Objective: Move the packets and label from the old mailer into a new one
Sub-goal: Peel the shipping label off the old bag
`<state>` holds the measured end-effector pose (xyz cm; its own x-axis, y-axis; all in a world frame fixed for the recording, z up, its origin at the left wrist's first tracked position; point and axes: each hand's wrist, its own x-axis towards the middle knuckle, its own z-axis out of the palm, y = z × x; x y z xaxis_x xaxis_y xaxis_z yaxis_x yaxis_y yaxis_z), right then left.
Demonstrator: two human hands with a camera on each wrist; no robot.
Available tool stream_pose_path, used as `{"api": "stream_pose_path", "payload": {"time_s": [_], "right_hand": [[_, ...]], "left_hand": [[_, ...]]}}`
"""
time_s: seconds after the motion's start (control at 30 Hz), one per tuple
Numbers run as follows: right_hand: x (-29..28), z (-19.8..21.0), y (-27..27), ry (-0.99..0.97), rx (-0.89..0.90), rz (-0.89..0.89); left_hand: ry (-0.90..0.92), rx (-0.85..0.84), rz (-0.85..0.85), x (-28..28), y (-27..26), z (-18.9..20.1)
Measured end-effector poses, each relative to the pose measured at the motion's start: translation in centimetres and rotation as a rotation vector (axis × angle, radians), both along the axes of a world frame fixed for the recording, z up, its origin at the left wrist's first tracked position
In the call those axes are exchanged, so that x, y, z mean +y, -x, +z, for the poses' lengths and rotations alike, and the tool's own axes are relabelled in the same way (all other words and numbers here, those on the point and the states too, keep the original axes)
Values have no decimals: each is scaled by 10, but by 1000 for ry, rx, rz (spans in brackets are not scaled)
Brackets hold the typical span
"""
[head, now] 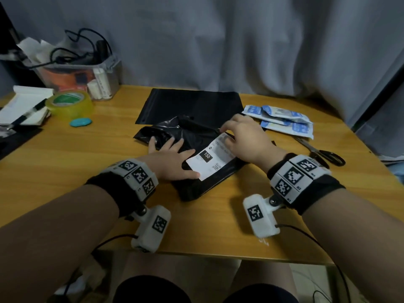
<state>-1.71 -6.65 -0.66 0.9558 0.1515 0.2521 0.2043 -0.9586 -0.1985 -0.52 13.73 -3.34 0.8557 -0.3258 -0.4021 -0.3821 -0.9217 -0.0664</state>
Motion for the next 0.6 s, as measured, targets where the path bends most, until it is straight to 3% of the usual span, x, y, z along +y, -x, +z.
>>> {"api": "stream_pose_path", "payload": {"time_s": [0.1,0.17,0.3,0.37,0.5,0.6], "right_hand": [[2,-11,-17,-164,271,-237],[-1,-15,-22,-272,394,-304],[-1,-17,-24,-496,231,-164],[-3,-13,-24,-404,178,-162],[-21,0,-30,-185,15,-343],[-7,14,-25,-229,-6,-80]], "left_hand": [[109,-59,-108,-9,-1,5],[219,-34,-127,-15,0,5],[164,35,-144,-18,0,-2],[100,53,-120,-15,-4,-4],[44,29,-80,-13,-15,-1],[20,13,-52,-21,-17,-4]]}}
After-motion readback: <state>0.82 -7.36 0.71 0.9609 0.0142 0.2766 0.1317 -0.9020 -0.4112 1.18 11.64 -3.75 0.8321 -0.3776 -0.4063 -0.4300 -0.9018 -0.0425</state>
